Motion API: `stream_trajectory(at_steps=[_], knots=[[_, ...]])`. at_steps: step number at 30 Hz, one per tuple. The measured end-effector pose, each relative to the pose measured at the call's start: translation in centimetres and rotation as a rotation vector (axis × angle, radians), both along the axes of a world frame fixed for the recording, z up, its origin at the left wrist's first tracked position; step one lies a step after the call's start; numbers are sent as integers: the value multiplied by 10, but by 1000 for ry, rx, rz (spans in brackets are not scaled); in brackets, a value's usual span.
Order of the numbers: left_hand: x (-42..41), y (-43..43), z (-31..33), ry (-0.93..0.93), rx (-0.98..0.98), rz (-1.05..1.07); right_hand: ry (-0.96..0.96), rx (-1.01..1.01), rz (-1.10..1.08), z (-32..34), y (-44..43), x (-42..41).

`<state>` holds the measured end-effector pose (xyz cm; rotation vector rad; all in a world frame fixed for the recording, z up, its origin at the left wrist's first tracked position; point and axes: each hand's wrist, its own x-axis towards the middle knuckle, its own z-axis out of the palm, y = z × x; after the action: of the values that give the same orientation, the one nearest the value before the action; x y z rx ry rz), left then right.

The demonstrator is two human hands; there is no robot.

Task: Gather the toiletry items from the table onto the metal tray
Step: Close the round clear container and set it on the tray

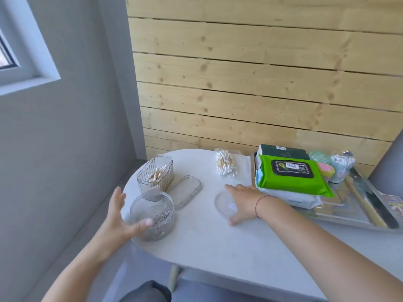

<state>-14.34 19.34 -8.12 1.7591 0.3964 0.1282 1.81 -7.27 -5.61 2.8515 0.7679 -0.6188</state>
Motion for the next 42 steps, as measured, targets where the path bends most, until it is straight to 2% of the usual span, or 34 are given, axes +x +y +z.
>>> stream_trajectory(at_steps=[3,7,15,18,24,30,35,42], knots=[[-5,-12,-22,4,6,-47,-11,109,-20,-2,-2,-8],[-5,-21,-29,-30,46,1,8,247,-24,-5,-5,-23],[-3,-33,-35,-82,206,163,-62,256,-5,-6,-2,-42],[-16,-40,-23,-161,205,177,-95,324,3,5,-5,-58],[-14,-92,11,-240,236,-118,-62,585,-35,41,-47,-96],[34,-163,26,-246,120,-310,-116,894,-191,85,-102,-104],[49,-216,22,-254,-102,-427,-90,959,-256,74,-117,-94],[53,-235,2,-223,-126,-531,-93,883,-243,47,-125,-96]])
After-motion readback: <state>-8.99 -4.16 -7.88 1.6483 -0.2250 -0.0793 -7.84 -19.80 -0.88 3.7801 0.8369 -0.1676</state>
